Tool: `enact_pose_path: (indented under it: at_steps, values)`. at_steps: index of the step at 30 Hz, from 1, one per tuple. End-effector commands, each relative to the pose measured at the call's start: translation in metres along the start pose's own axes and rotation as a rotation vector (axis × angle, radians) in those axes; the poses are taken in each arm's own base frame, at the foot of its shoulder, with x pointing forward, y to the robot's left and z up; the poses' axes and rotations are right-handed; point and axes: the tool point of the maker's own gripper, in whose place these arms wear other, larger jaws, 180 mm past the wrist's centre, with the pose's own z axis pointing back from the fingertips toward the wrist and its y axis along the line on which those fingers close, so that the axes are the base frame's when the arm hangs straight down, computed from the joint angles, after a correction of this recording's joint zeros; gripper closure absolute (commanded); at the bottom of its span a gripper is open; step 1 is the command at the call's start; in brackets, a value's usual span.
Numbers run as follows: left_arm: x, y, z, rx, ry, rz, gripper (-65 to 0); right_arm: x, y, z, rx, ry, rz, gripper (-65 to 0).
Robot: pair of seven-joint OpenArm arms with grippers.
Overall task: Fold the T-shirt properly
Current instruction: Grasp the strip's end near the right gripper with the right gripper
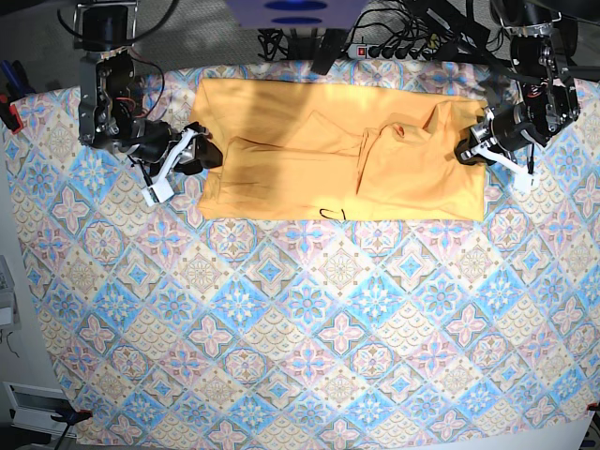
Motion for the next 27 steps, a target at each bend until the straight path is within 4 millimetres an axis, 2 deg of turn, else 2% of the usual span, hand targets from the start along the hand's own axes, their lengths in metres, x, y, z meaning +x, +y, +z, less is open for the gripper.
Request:
enact_pose_path:
  at_steps: [1,10,19,23,27]
  values:
    - [0.01,-0.004,0.004,-0.012,-0.028,-0.021,0.0,0.002,-0.003,0.002,-0.005,0.005,0.012,-29.2]
    - [0.01,-0.004,0.004,-0.012,-0.028,-0.021,0.0,-0.005,0.007,-0.004,0.016,0.031,-0.002,-29.2]
    - [0.011,-0.004,0.004,-0.013,-0.029,-0.023,0.0,-0.01,0.025,-0.016,0.055,0.043,-0.022,-29.2]
    - [0.011,-0.004,0.004,-0.013,-0.029,-0.023,0.0,-0.016,0.042,-0.026,0.099,0.077,0.011,-29.2]
    - [0.011,-0.004,0.004,-0.013,-0.029,-0.023,0.0,-0.012,0.049,-0.031,0.118,0.084,0.037,-29.2]
